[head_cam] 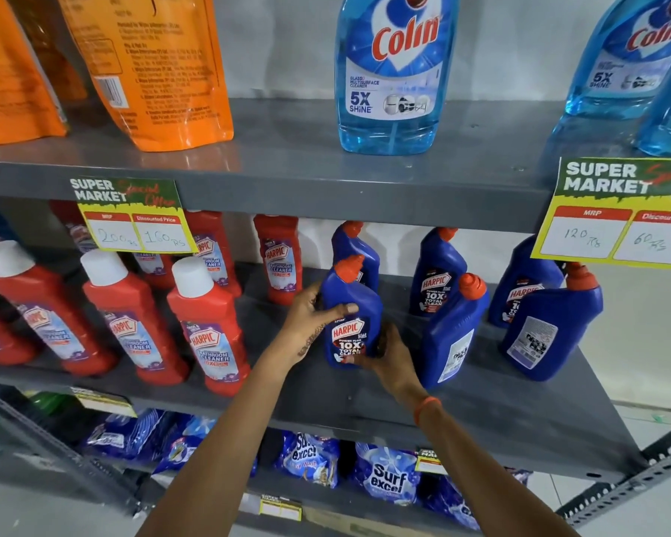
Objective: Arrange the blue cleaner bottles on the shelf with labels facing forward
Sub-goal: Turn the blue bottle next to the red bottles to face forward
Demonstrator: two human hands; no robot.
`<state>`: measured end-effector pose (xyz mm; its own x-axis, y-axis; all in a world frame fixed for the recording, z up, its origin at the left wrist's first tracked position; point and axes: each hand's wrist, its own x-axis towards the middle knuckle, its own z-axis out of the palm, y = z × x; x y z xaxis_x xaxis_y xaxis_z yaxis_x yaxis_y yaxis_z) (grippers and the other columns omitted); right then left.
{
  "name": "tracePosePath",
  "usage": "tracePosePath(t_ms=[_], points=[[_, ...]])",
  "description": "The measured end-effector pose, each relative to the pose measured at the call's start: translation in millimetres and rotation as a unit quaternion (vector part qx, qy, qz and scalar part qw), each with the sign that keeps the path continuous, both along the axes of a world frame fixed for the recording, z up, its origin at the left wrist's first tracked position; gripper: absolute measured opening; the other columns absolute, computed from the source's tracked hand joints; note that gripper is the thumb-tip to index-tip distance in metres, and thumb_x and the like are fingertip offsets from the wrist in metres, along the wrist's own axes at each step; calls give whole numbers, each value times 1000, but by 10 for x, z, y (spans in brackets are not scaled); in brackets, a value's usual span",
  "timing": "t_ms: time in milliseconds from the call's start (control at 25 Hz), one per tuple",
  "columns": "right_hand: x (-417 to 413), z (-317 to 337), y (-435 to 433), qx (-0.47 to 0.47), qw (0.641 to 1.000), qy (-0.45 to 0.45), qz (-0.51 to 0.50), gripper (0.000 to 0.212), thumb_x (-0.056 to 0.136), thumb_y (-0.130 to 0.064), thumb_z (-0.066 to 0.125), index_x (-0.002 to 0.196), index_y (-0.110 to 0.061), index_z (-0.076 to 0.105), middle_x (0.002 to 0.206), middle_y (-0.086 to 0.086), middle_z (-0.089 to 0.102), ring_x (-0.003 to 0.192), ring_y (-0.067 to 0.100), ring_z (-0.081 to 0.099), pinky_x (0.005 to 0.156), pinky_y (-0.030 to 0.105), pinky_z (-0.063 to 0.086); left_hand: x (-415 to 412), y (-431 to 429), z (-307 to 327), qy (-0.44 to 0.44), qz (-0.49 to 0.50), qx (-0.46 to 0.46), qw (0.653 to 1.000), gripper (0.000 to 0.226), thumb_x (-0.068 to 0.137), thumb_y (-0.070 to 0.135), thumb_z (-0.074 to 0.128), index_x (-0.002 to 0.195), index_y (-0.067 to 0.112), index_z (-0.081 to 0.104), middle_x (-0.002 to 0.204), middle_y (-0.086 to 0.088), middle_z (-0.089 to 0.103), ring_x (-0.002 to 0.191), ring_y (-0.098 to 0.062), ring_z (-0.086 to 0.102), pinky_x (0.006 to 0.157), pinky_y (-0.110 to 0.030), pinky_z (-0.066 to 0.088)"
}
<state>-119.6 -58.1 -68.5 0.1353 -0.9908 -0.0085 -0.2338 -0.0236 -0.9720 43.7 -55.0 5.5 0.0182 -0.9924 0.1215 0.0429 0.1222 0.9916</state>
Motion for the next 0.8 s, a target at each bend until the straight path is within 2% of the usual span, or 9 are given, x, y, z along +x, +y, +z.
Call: tracePosePath(t_ms=[120,200,280,440,560,640,720,760,800], points=[[100,-106,42,-4,999,11,-50,62,55,-12,88,99,-25,46,93,-10,65,83,-2,62,73,21,54,68,-18,-80,6,-22,12,1000,47,63,16,81,107,23,64,102,2,74,100,-22,69,80,-29,57],[134,-131,60,-4,998,20,-58,58,55,-15,88,90,-32,45,91,-14,65,85,2,64,75,27,55,109,-12,-125,28,-32,11,999,45,71,6,76,111,20,63,105,1,74,102,-21,68,80,-26,57],[154,-124,70,-4,998,30,-61,57,55,-18,89,85,-36,44,89,-17,64,87,4,65,77,27,56,134,-2,-137,39,-44,10,998,44,73,6,74,112,23,63,105,4,75,103,-17,68,78,-21,56],[163,-52,116,-1,997,39,-71,58,57,-18,88,95,-25,45,95,-8,65,95,15,67,80,30,56,125,36,-132,32,-46,14,998,53,73,10,75,122,18,56,112,1,72,109,-21,65,80,-22,56],[224,119,231,-33,994,79,-70,63,62,-15,84,114,-11,48,113,8,60,110,26,57,91,37,49,65,137,-91,-40,-12,0,999,79,66,24,81,133,21,40,125,1,62,119,-19,58,91,-25,52],[265,295,364,-113,980,127,-105,72,68,-6,75,132,-3,40,125,17,51,118,31,46,102,37,40,-29,245,-22,-130,55,-41,989,96,62,45,78,140,25,25,143,-3,44,134,-18,41,107,-31,39],[236,537,508,-190,963,88,-172,71,73,1,69,137,-4,36,128,18,48,121,29,44,104,34,39,-175,355,69,-234,109,-120,959,110,65,66,65,147,22,7,158,-1,14,145,-13,13,117,-27,20],[180,657,565,-236,947,66,-208,65,77,-1,66,135,-7,38,127,17,47,121,25,45,103,32,40,-264,391,118,-267,130,-169,940,109,68,69,59,148,21,3,159,3,7,146,-10,7,118,-25,16],[90,751,612,-288,926,51,-240,58,80,-4,64,133,-9,40,126,15,47,123,19,44,103,29,40,-373,418,161,-283,147,-216,923,105,72,68,57,148,21,2,158,2,8,147,-12,8,118,-28,17]])
